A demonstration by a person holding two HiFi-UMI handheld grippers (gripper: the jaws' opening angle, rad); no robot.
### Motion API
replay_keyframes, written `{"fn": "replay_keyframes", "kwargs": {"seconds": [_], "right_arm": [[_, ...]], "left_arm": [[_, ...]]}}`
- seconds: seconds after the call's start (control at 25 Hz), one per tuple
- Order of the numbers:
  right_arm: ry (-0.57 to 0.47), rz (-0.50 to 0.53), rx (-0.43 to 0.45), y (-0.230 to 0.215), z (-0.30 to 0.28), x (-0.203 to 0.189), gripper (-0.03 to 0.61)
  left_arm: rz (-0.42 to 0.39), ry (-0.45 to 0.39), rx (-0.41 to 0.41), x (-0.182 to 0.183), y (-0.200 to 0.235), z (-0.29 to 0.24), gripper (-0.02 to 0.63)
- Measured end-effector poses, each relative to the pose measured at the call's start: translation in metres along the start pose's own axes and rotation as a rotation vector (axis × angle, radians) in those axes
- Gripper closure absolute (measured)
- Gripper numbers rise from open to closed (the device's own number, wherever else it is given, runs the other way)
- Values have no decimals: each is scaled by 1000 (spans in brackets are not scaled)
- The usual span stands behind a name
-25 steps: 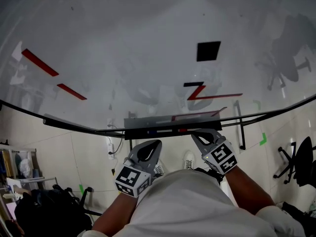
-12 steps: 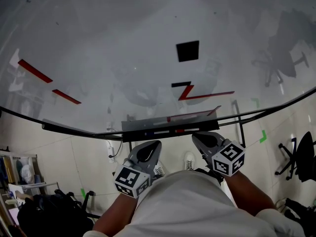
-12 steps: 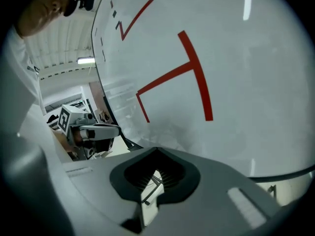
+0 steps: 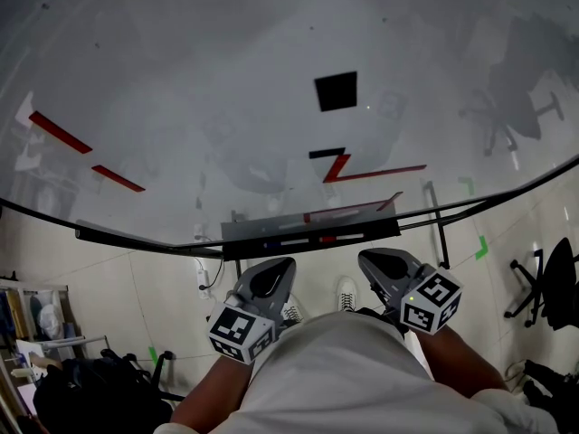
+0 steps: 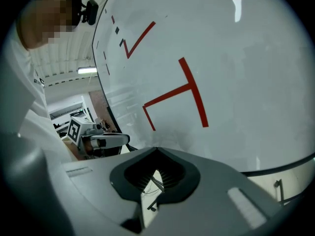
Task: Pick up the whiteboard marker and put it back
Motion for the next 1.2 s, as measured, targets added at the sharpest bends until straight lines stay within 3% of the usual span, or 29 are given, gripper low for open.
{"fn": "replay_keyframes", "kwargs": {"seconds": [0.2,0.8,1.2], "right_arm": [[-26,-35,7,5,9,3,577],[-9,10,1,10,4,0,577],[-22,15,-87,30,7,-6,577]], "left_arm": [[0,-3,1,0,0,2,597],[7,-10,-3,-1,1,8,597],[-17,3,-87,-4,0,25,597]]}}
Point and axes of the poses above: the fingertips, and each gripper's own axes: z backward along the fingers, y to its left, x out of its top, the point moved 3 cm from there along z, backward along the fingers, and after that the axes turned 2 degrees about -y, right-handed, at the moved point
